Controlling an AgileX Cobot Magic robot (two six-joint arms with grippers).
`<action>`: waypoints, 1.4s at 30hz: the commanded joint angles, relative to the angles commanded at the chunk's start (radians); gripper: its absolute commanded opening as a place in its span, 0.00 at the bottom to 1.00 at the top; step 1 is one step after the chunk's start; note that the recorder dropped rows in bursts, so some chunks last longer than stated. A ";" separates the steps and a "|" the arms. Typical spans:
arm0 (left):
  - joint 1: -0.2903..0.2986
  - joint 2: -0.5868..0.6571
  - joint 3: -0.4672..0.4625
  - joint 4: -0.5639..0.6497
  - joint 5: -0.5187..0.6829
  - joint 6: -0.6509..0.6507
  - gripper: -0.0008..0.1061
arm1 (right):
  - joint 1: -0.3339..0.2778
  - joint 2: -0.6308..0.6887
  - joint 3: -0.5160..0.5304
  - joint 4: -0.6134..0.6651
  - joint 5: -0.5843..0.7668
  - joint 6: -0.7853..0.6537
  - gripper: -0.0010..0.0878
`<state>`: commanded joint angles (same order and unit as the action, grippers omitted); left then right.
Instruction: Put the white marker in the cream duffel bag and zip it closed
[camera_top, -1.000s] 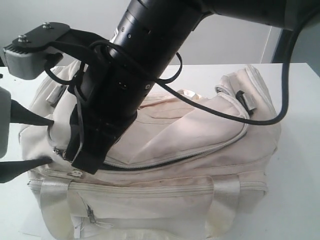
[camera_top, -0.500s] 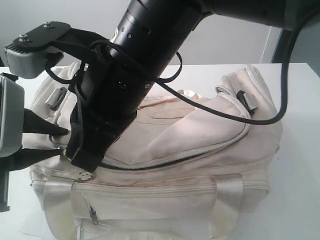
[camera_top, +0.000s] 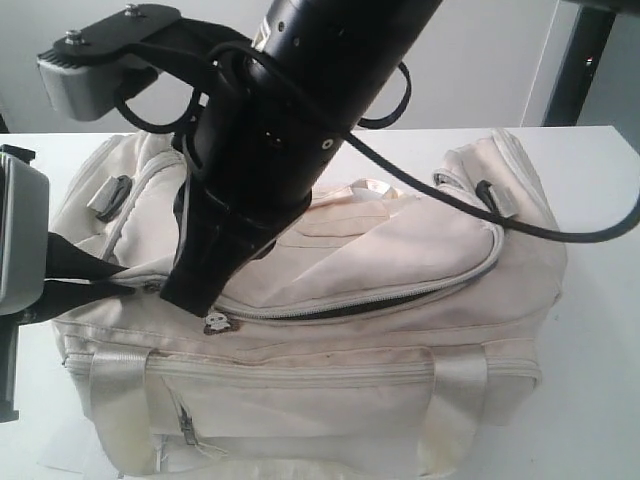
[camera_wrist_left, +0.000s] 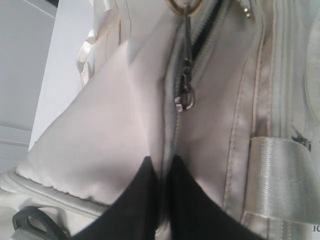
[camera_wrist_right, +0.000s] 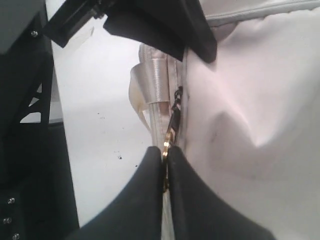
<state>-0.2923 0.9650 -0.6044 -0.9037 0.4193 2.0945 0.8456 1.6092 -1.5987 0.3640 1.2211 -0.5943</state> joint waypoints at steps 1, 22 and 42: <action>0.000 0.000 0.000 0.000 0.000 -0.009 0.06 | 0.000 -0.001 0.010 -0.001 0.000 0.016 0.01; 0.000 0.000 0.000 0.000 0.020 -0.019 0.05 | 0.000 -0.078 0.097 -0.066 0.000 0.065 0.01; 0.000 0.000 0.000 0.000 0.020 -0.031 0.05 | -0.070 -0.187 0.242 -0.114 0.000 0.068 0.01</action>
<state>-0.2923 0.9650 -0.6044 -0.9037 0.4391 2.0635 0.7758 1.4223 -1.3572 0.2501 1.2211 -0.5266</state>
